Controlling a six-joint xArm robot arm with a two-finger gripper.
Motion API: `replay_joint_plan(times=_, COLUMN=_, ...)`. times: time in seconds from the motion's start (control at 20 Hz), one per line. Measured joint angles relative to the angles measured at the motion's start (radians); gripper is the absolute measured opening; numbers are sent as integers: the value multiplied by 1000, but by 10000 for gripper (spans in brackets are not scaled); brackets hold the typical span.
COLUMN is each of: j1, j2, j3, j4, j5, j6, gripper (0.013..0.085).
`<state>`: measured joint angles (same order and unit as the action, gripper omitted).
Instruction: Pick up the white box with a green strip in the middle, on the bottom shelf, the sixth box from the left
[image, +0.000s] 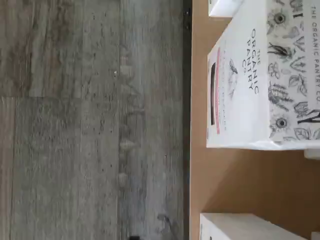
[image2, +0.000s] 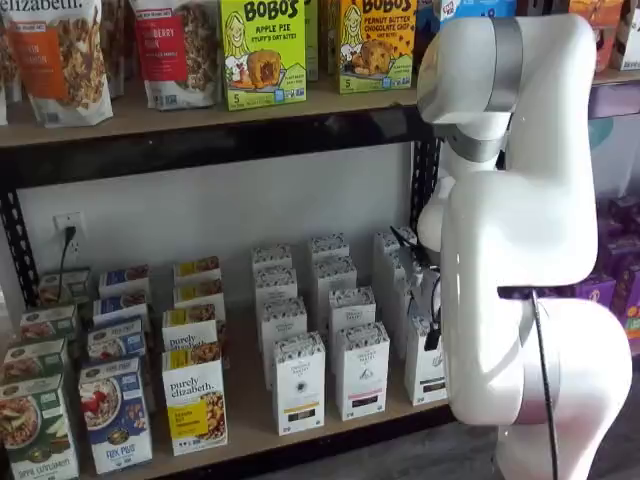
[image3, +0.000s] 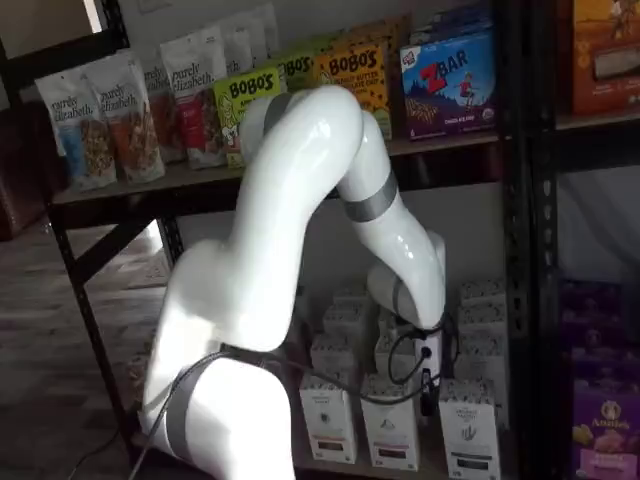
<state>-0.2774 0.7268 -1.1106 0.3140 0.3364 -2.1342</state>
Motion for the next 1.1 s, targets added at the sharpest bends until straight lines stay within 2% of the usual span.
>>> replay_joint_plan(times=0.05, j1=-1, j2=3, j3=-7, j4=-37, j5=12, j6=33, gripper=850)
replay_joint_plan(times=0.1, j1=1, j2=24, j3=-42, j4=-148, j5=49, j6=142, gripper=850)
replay_joint_plan(times=0.15, j1=9, j2=45, j3=-70, j4=-200, j5=68, j6=195, gripper=850)
replay_joint_plan(times=0.2, j1=15, j2=59, j3=-87, j4=-214, j5=75, j6=215, gripper=850)
replay_joint_plan(times=0.45, j1=28, j2=107, j3=-139, j4=-185, j5=70, j6=201, gripper=850)
replay_joint_plan(times=0.85, j1=12, j2=143, j3=-201, j4=-144, j5=72, j6=150, gripper=850)
replay_joint_plan(times=0.95, j1=9, j2=150, j3=-215, j4=-149, j5=79, j6=152, gripper=850)
replay_joint_plan(times=1.1, j1=5, j2=162, j3=-230, j4=-193, j5=71, j6=187, gripper=850)
